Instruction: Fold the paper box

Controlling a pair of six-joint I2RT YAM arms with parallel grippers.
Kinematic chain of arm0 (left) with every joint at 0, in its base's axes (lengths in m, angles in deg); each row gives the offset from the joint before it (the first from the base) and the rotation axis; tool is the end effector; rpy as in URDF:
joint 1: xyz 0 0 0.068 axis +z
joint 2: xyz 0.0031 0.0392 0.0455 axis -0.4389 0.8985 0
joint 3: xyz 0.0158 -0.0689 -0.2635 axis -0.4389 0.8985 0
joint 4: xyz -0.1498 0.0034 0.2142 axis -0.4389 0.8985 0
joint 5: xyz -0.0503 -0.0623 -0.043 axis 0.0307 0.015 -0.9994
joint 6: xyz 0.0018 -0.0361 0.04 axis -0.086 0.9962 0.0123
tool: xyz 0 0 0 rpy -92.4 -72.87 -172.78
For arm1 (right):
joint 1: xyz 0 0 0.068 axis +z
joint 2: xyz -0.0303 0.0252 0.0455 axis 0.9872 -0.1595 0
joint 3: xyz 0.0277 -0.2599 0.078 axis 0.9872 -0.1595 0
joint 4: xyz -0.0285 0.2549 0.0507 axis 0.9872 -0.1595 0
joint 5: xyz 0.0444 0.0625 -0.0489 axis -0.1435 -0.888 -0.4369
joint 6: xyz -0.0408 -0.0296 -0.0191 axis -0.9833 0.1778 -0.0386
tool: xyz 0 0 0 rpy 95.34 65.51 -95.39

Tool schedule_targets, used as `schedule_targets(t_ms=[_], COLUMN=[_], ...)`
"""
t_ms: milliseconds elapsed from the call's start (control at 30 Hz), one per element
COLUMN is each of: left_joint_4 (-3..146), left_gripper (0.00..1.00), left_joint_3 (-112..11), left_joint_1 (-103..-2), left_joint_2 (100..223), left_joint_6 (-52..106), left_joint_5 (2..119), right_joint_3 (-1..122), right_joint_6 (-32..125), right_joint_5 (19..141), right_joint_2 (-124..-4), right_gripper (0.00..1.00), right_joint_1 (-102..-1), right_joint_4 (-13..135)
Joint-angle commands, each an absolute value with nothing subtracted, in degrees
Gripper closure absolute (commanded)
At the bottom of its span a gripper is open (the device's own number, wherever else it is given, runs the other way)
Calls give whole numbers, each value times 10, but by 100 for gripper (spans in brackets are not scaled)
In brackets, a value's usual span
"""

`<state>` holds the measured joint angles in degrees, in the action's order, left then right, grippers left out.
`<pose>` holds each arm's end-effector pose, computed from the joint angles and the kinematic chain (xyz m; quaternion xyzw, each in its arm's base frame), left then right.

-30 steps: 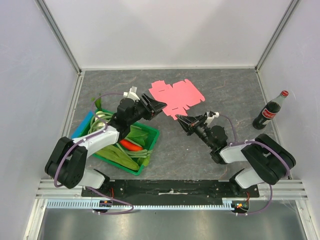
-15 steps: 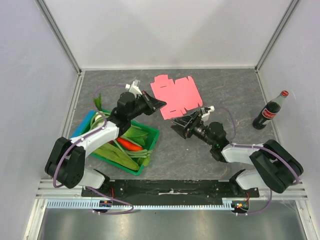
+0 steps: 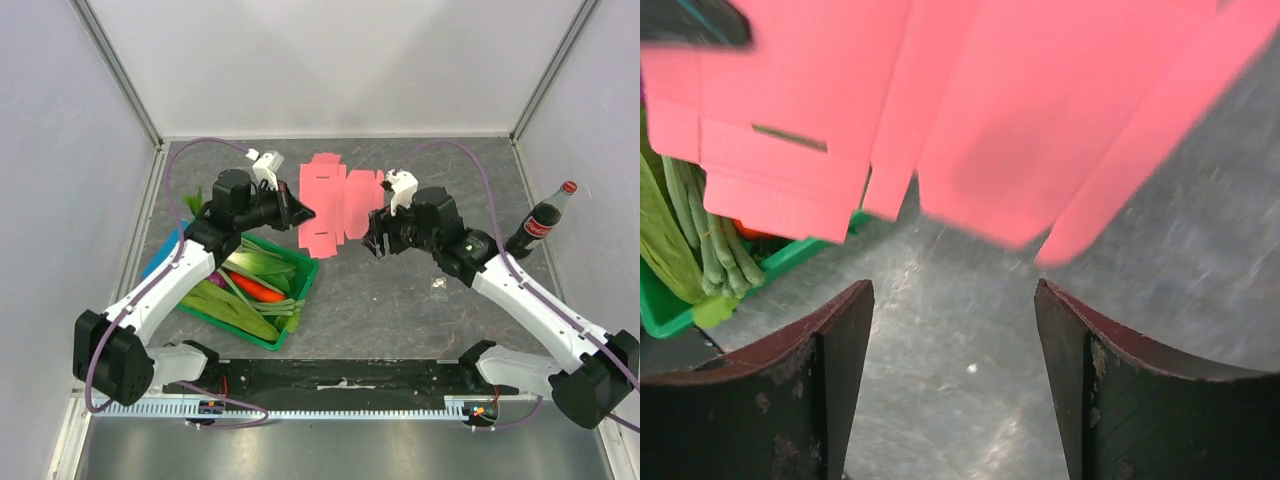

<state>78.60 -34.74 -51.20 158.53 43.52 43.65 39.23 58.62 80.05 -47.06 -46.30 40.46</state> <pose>0.2560 -0.1371 0.3190 0.1031 0.8045 -0.4104 0.4167 0.2036 0.1457 0.3107 -0.1496 0.8581 0.2703 0.4101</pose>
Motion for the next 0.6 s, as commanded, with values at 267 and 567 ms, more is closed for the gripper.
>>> schedule_targets(t_ms=[267, 567], left_joint_4=[933, 950], left_gripper=[98, 98], left_joint_3=[-413, -434], left_joint_1=[-513, -515], left_joint_2=[1571, 1579], left_joint_6=[218, 167], left_joint_5=[228, 148], right_joint_3=[837, 942], right_joint_6=[76, 42], right_joint_5=[622, 417], right_joint_2=[-680, -775], right_gripper=[21, 36], right_joint_1=[-492, -499], right_joint_4=[138, 28])
